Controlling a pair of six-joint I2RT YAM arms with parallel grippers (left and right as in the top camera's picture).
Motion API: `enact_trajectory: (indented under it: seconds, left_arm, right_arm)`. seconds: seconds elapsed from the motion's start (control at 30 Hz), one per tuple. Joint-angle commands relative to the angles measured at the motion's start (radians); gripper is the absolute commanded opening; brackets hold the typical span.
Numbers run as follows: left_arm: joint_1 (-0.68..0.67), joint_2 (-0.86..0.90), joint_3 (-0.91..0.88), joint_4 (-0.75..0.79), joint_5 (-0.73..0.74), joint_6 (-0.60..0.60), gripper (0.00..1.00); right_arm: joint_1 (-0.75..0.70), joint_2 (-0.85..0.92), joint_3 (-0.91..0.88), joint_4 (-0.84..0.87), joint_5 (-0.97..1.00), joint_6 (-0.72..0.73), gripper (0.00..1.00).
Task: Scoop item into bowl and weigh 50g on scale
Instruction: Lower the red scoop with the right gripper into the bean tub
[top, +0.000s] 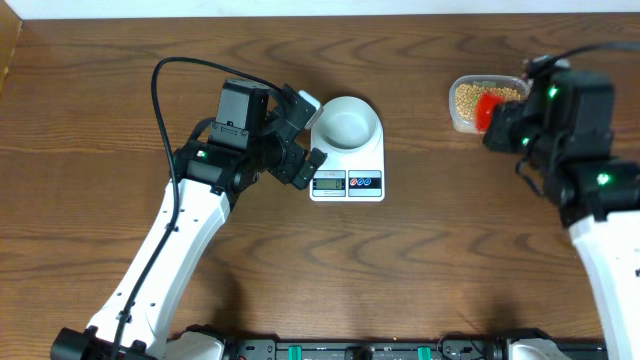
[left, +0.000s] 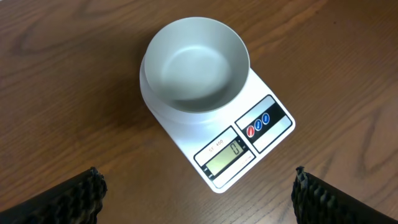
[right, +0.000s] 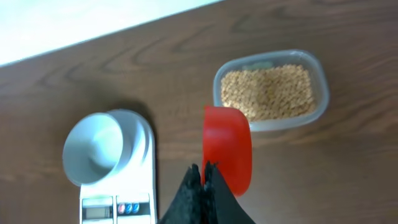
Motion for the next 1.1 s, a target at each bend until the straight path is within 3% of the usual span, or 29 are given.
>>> enact_trajectory:
  seconds: [0.0, 0.23, 0.47, 1.07]
  left_arm:
    - [0.000, 0.007, -0.002, 0.004, -0.003, 0.002, 0.98]
    - [0.000, 0.007, -0.002, 0.004, -0.003, 0.002, 0.98]
    - [0.000, 0.007, -0.002, 0.004, -0.003, 0.002, 0.98]
    - [0.000, 0.007, -0.002, 0.004, -0.003, 0.002, 0.98]
  right_arm:
    - [-0.032, 0.096, 0.148, -0.084, -0.010, -0.026, 0.01]
    - [-0.059, 0.327, 0.445, -0.298, -0.011, -0.068, 0.01]
    - [-0.090, 0.507, 0.634, -0.353, -0.010, -0.070, 0.01]
    - [-0.157, 0.737, 0.670, -0.366, 0.088, -0.077, 0.01]
